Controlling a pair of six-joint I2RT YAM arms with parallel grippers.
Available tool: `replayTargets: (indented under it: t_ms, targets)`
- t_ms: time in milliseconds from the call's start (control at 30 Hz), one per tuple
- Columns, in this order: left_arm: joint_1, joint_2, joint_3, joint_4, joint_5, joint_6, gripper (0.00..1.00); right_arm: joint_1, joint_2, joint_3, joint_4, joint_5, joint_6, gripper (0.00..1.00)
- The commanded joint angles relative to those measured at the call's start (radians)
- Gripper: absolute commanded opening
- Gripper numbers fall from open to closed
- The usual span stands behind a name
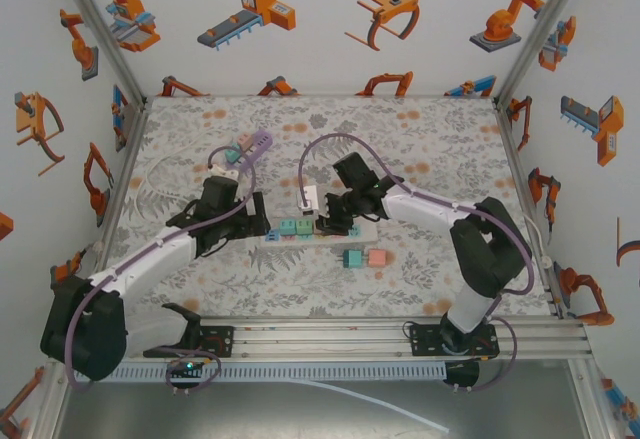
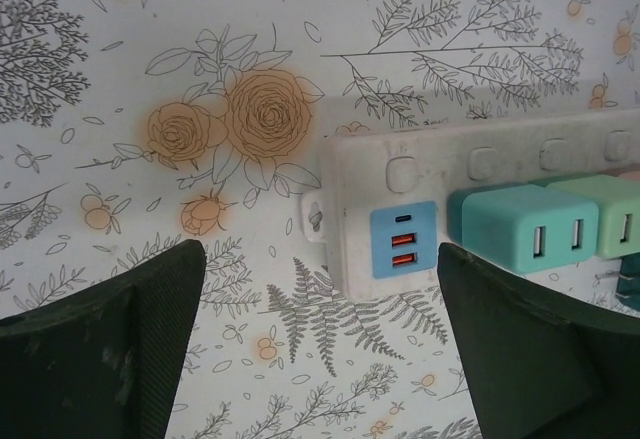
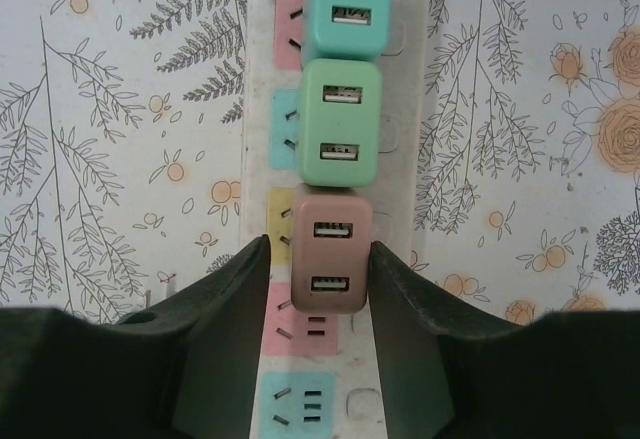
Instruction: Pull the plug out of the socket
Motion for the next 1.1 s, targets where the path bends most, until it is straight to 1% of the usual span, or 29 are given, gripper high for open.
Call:
replayTargets:
  t_ms: [0,200,400,467,667,900,1067]
  targets:
    - [0.003,0.039,0.020,0.033,0.039,-0.005,0.88,-0.004,0.008,0.037,-0.023,-0.030,-0.018,0.38]
    - [0.000,0.104,0.028,0.031,0.043,-0.006,0.77,-0.004,0.013,0.043,-0.027,-0.046,-0.018,0.30]
    - [-0.003,0.138,0.028,0.027,0.050,0.003,0.72,-0.004,0.017,0.057,-0.029,-0.052,-0.016,0.27]
    - [-0.007,0.144,0.034,0.015,0.060,0.015,0.71,-0.004,0.019,0.062,-0.030,-0.052,-0.012,0.26]
    - [-0.013,0.166,0.029,-0.022,0.041,0.033,0.69,-0.004,0.022,0.081,-0.040,-0.068,0.001,0.21]
    - [-0.035,0.196,0.027,-0.059,-0.018,0.051,0.66,-0.005,0.025,0.092,-0.034,-0.099,0.018,0.14]
    - [-0.054,0.221,0.038,-0.077,-0.072,0.061,0.66,-0.009,0.017,0.098,-0.031,-0.117,0.028,0.13]
